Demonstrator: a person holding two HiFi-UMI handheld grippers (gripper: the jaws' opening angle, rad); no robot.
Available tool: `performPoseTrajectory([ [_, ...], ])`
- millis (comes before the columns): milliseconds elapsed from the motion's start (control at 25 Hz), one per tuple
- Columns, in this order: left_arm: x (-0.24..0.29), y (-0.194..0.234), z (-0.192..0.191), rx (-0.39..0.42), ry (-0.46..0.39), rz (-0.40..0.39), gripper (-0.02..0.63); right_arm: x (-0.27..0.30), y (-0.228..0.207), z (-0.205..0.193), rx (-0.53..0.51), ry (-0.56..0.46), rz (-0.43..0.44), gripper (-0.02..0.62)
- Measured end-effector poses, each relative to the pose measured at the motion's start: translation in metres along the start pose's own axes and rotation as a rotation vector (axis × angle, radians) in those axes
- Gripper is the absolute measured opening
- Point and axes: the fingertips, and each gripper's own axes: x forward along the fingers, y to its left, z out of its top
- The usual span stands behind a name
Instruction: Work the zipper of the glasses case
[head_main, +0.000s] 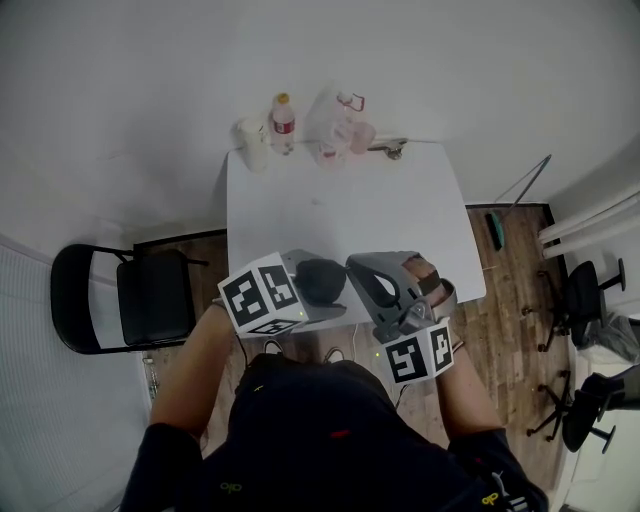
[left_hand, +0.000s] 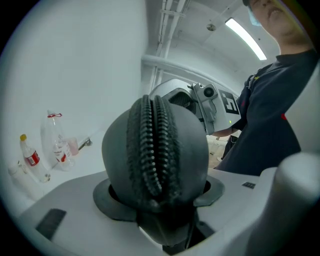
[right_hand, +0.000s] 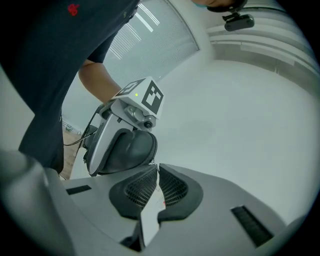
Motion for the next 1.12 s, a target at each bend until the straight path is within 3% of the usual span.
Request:
performPoseTrajectory([
  [280, 0.010, 0.000, -0.022, 0.039, 0.130, 0.017, 0.262, 0.000, 0.011, -0.002, -0.048, 0.021, 0.035, 0.021],
  [440, 0.009, 0.003, -0.016, 0.105, 0.095, 0.061, 0.262, -0.004, 0.008, 0.001, 0.017, -0.005, 0.029, 0.021],
  [680, -0.022, 0.021, 0.024, 0.352, -0.038, 0.321, 0.264, -0.025, -0.017, 0.018, 0.357, -0.147, -0.041, 0.025],
  [800, -0.041, 0.028, 0.042, 0.471, -0.103, 0.447, 0.264, -0.036, -0.025, 0.018, 0.684, -0.253, -0.054, 0.025],
  [960, -0.060, 0.029, 0.061, 0.642, -0.139, 0.581, 0.264, -0.049, -0.029, 0.026, 1.044, -0.477, 0.057, 0.025],
  [1120, -0.060, 0.022, 0.066, 0.755, -0.081, 0.590, 0.264, -0.051, -0.024, 0.037, 1.284, -0.607, 0.231, 0.025],
])
